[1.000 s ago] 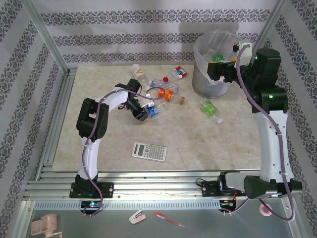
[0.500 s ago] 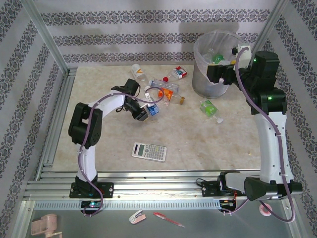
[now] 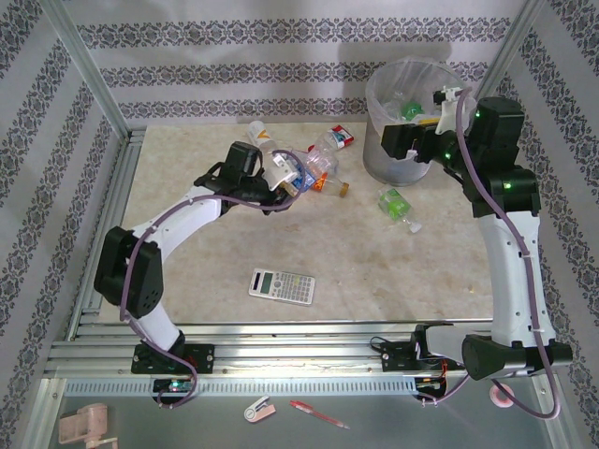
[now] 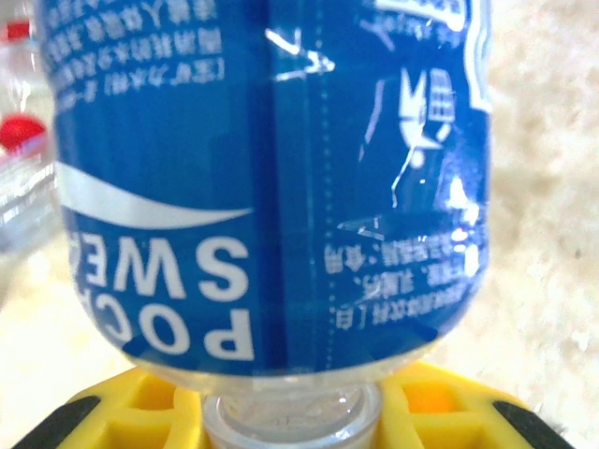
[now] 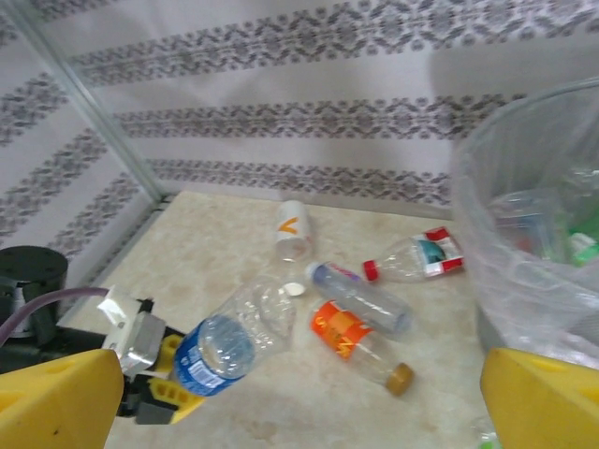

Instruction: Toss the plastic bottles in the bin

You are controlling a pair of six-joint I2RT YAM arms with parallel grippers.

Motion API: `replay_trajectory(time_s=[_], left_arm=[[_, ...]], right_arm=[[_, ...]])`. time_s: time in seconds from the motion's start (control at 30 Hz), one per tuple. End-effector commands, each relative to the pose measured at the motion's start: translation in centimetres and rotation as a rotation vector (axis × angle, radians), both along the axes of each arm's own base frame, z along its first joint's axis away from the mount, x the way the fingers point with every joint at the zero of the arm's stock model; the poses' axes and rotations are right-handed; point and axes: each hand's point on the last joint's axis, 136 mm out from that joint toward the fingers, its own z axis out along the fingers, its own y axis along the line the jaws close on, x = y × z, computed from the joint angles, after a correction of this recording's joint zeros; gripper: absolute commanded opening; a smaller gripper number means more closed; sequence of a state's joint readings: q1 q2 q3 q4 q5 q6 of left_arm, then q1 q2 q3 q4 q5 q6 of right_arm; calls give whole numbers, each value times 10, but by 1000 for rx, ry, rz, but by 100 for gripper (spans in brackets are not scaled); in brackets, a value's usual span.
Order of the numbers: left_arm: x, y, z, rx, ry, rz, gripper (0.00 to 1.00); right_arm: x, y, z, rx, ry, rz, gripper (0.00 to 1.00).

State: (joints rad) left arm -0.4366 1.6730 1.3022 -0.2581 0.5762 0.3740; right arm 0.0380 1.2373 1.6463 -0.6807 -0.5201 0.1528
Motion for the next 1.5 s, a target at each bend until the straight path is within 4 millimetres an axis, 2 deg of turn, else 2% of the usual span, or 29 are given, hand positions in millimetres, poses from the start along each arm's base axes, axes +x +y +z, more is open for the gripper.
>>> replay_trajectory(time_s=[0.0, 0.2, 0.53, 0.9, 1.23, 1.47], left_arm=[[-3, -21, 41, -113, -89, -18, 0], [-18, -46, 69, -164, -146, -62, 0], [-35, -73, 84, -196, -196, -102, 0], [-43, -91, 100, -232, -255, -128, 0], [-43, -96, 109, -249, -290, -132, 0], [-45, -96, 114, -256, -306, -131, 0]], right_arm=[[-6, 23, -5, 74, 49, 117, 98], [-6, 43, -16, 163, 147, 219, 98], [-2, 61, -49, 234, 316, 285, 92], [2, 61, -70, 211, 379, 273, 89], [0, 63, -80, 211, 406, 284, 85], [5, 57, -88, 186, 418, 240, 86]])
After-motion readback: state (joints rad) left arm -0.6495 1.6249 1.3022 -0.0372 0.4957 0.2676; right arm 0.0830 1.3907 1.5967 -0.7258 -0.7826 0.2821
